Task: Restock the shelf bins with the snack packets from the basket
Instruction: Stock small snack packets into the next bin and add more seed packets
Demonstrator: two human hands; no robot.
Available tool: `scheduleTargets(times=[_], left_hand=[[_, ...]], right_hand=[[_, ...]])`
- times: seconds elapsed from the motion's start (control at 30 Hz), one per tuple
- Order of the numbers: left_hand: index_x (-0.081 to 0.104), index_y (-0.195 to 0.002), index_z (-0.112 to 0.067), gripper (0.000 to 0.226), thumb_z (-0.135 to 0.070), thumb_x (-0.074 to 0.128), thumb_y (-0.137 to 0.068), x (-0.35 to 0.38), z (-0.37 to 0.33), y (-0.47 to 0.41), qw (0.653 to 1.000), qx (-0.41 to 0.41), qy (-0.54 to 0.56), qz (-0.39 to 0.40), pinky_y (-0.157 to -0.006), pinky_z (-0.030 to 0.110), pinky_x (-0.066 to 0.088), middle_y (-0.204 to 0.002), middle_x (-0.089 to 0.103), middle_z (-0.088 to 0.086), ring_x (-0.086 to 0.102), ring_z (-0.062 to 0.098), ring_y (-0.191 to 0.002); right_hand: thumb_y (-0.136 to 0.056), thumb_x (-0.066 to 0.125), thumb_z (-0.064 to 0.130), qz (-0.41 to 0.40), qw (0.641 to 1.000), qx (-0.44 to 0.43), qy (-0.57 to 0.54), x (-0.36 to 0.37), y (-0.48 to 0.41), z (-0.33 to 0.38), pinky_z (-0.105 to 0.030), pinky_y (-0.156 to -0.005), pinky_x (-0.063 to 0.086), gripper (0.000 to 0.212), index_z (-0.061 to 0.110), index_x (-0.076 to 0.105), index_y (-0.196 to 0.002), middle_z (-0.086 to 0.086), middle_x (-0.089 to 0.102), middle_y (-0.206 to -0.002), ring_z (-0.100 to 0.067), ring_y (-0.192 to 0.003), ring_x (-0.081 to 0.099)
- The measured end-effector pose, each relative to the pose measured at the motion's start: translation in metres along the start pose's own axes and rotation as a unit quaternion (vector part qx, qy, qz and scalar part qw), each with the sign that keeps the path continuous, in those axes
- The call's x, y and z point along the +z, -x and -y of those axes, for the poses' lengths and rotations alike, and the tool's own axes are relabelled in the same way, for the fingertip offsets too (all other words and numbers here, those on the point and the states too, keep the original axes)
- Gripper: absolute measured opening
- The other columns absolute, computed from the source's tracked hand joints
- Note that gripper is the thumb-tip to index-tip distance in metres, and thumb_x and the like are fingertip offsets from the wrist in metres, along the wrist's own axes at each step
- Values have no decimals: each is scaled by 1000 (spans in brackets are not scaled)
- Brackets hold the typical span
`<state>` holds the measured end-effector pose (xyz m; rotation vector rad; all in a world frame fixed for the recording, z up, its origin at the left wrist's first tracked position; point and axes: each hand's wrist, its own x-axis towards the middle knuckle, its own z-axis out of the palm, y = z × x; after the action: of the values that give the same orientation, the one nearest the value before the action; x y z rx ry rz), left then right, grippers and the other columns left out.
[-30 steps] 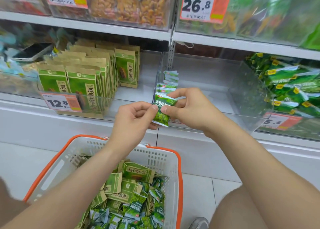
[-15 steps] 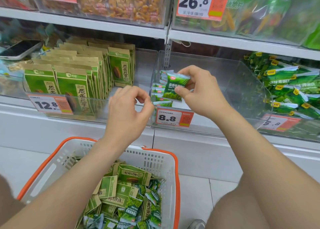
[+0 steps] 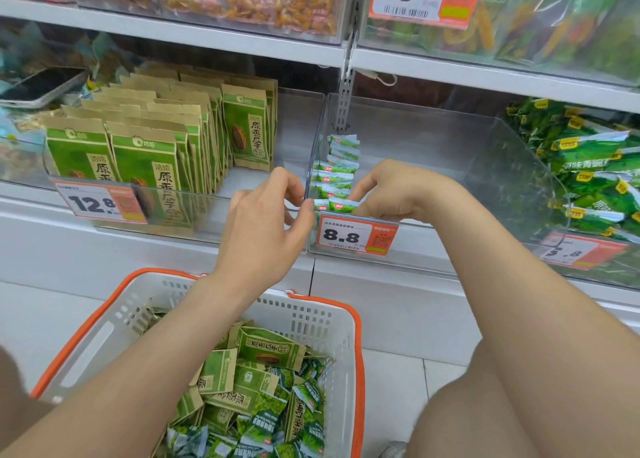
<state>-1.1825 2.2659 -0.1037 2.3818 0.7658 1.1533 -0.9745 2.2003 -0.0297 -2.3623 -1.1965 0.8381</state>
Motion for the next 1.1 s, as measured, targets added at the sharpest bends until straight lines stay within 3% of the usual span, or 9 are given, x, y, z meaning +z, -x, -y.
scheduleTargets(times=[0.17,0.3,0.43,0.53,0.6,0.8,0.9,1.0,1.1], left_hand=[[53,-99,-22,12,-28,62,-102,0,1,0,1000,-3,1,-1,-89,37,36,-92,66,-14,67,6,-71],[53,-99,-23,12,-30,62,-102,1,2,0,1000,-11,4,5,-89,34,34,-92,66,-15,66,3,-71],[53,-98,-24,12,-30,62,-102,-1,3,0,1000,-7,7,9,-88,35,35,-91,66,-15,66,4,-72],[53,-98,-24,11,-30,61,-103,-1,3,0,1000,-5,8,12,-89,36,37,-91,65,-15,66,4,-72],[53,-98,-24,11,-29,61,-103,-2,3,0,1000,-6,9,11,-90,37,38,-91,65,-16,66,4,-72],[53,-99,-24,10,-31,60,-103,-2,2,1,1000,-7,16,16,-93,40,41,-92,66,-15,66,5,-74],[53,-99,-23,10,-30,60,-103,-3,2,2,1000,-4,16,17,-94,42,42,-92,66,-15,67,8,-75],[53,-99,-22,11,-31,59,-104,-5,3,2,1000,3,18,23,-92,43,43,-90,65,-14,67,10,-76],[54,-99,-22,10,-29,59,-104,-6,4,1,999,8,29,33,-87,43,46,-89,63,-13,65,11,-80]], right_hand=[[-79,88,7,36,998,25,-54,-2,-3,6,-26,-65,61,27,9,77,-103,-9,79,-97,-16,-68,74],[-75,90,6,28,997,20,-63,12,-8,15,-38,-82,63,36,5,76,-109,-17,79,-96,-21,-75,70],[-73,89,0,-26,997,9,-78,12,-3,19,-32,-70,55,49,-13,68,-115,-17,67,-76,-24,-67,63],[-72,91,3,-79,996,-13,-39,15,-1,19,-27,-66,62,25,-1,77,-92,-10,76,-75,-25,-70,74],[-77,85,7,-104,994,-26,36,21,0,21,-23,-60,52,14,7,73,-84,-2,70,-77,-19,-76,66],[-74,93,19,-45,996,44,-59,12,6,16,-36,-83,61,82,10,46,-141,-6,67,-106,-24,-99,71],[-77,92,23,-5,995,39,-88,10,3,10,-35,-83,62,63,8,55,-125,-4,70,-98,-20,-92,73],[-78,83,57,-4,1000,11,-29,16,-7,7,-35,-81,59,59,12,68,-113,-5,75,-104,-21,-91,72],[-96,66,51,-24,1000,-9,-12,18,-13,5,-36,-77,51,47,5,69,-106,-11,76,-99,-23,-81,65]])
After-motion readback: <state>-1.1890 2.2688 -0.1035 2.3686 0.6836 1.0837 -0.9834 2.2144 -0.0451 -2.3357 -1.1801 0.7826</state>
